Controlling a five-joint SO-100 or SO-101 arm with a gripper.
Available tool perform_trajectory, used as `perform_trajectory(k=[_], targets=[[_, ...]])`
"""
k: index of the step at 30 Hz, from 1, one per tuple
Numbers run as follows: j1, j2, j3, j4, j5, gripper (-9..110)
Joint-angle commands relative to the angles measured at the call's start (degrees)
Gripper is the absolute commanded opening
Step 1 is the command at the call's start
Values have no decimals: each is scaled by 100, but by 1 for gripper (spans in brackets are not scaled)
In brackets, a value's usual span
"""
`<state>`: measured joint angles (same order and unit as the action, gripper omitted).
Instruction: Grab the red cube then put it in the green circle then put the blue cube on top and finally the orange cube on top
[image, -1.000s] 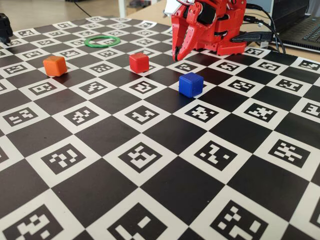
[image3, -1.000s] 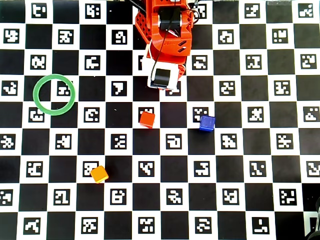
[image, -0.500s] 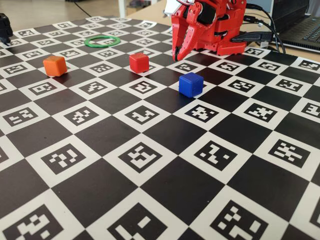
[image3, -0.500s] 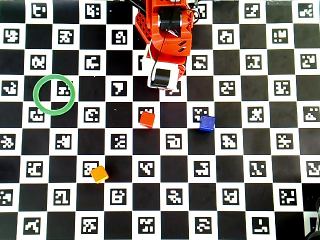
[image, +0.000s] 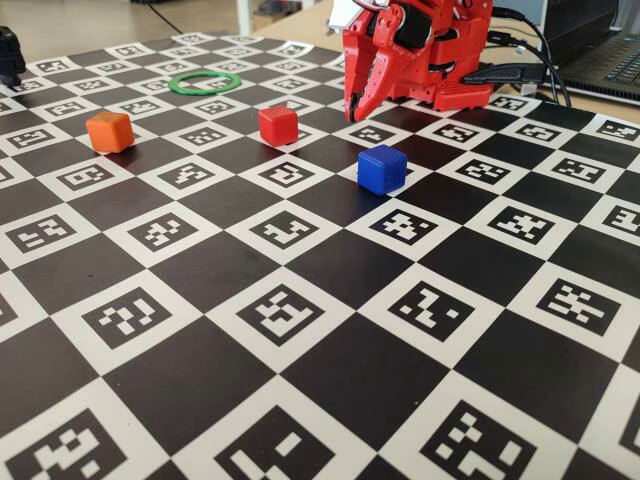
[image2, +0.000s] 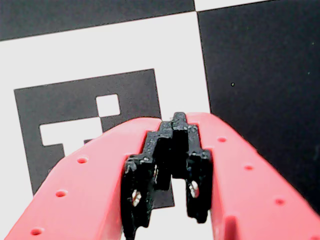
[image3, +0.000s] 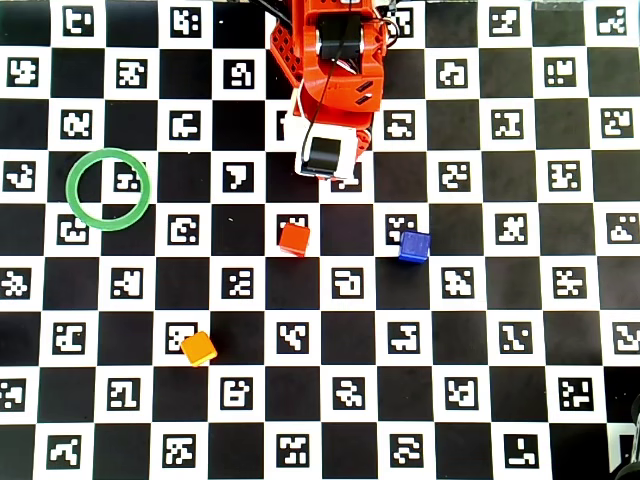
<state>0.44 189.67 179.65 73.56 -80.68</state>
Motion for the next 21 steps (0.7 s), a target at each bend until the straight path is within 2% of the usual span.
perform_trajectory(k=[1,14,17,21], targets=[[18,272,299,299,-9,-5],[-62,272,299,229,97,-5],[-105,202,220,-44,694,-5],[-149,-677,-835,-360,2153,-5]])
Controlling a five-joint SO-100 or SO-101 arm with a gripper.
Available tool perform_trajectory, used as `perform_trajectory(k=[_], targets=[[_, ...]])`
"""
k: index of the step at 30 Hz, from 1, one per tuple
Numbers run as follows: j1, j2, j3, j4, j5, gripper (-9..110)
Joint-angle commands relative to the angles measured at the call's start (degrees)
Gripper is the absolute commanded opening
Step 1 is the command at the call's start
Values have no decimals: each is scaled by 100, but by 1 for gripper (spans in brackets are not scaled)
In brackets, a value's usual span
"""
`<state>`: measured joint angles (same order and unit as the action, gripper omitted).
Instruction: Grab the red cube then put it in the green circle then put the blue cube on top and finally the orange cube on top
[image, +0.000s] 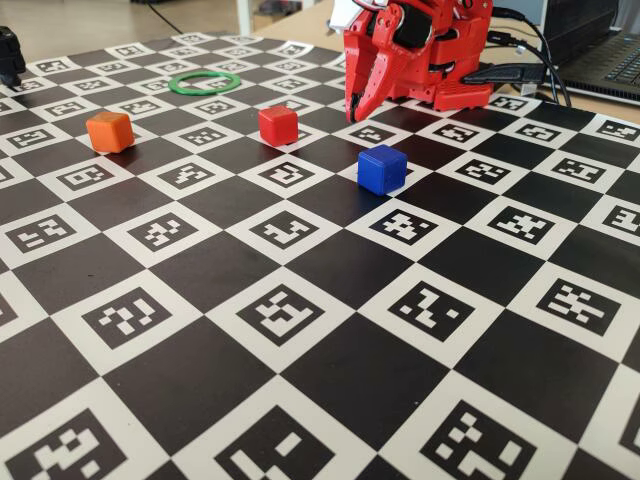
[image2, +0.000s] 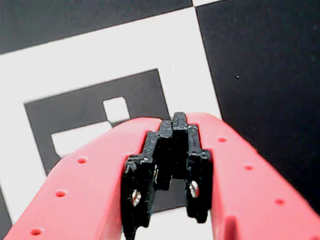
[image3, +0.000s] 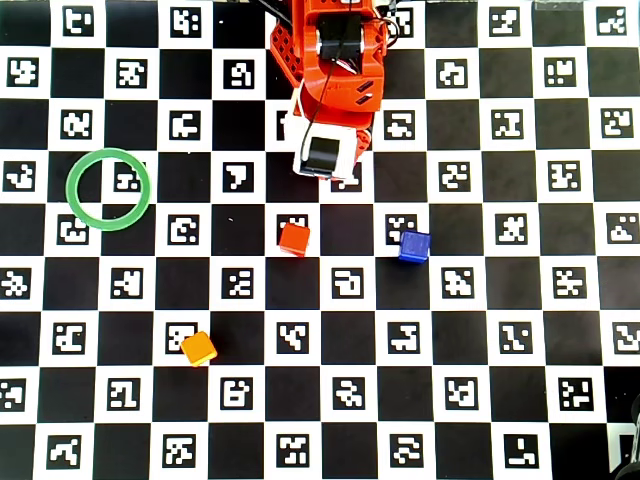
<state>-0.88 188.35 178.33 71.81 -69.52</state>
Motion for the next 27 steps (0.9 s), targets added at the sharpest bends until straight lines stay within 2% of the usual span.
perform_trajectory(k=[1,14,19,27], targets=[[-44,-773,-1063,-167,1292,-5],[-782,-3340,-4720,1011,4236,0],[-932,-4254,-5537,1389,4799,10],[-879,-5977,-6363,1406,5563,16]])
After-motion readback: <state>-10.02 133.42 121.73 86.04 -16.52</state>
